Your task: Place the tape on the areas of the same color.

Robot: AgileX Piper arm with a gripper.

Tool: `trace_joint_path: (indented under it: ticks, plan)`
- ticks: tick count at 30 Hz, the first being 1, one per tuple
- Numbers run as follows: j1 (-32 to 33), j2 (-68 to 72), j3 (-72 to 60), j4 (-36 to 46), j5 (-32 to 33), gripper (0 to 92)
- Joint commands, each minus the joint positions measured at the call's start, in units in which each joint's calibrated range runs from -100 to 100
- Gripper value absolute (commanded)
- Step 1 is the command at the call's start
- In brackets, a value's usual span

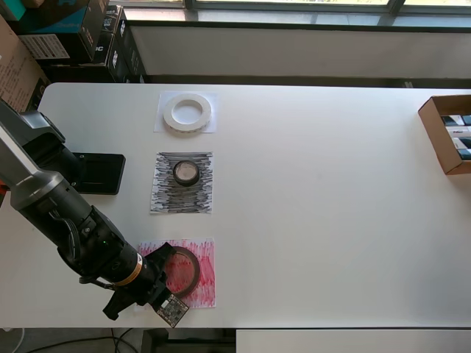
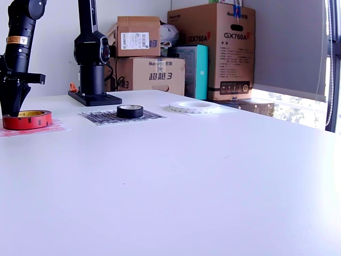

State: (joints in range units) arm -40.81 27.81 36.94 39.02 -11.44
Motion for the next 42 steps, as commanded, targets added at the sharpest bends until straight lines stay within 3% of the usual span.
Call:
trace_joint_path:
  ticks: [1, 6, 9, 19, 28, 34, 42]
  plan:
    - [0.26, -0.12, -0.01, 0.65, -0.26, 17.4]
    - [0.65, -0.59, -0.01, 0.65, -0.42, 47.2]
    - [0.89, -0.69, -0.01, 0.65, -0.58, 56.1]
    - [1.52, -2.74, -1.46, 0.9, -0.58, 56.6]
    - [4.12, -18.46, -12.46, 1.33, -0.75, 56.5]
    - [14.15, -20.89, -23.45, 1.33, -4.02, 56.5]
    - [30.64, -24.82, -23.9, 0.73, -4.1, 56.5]
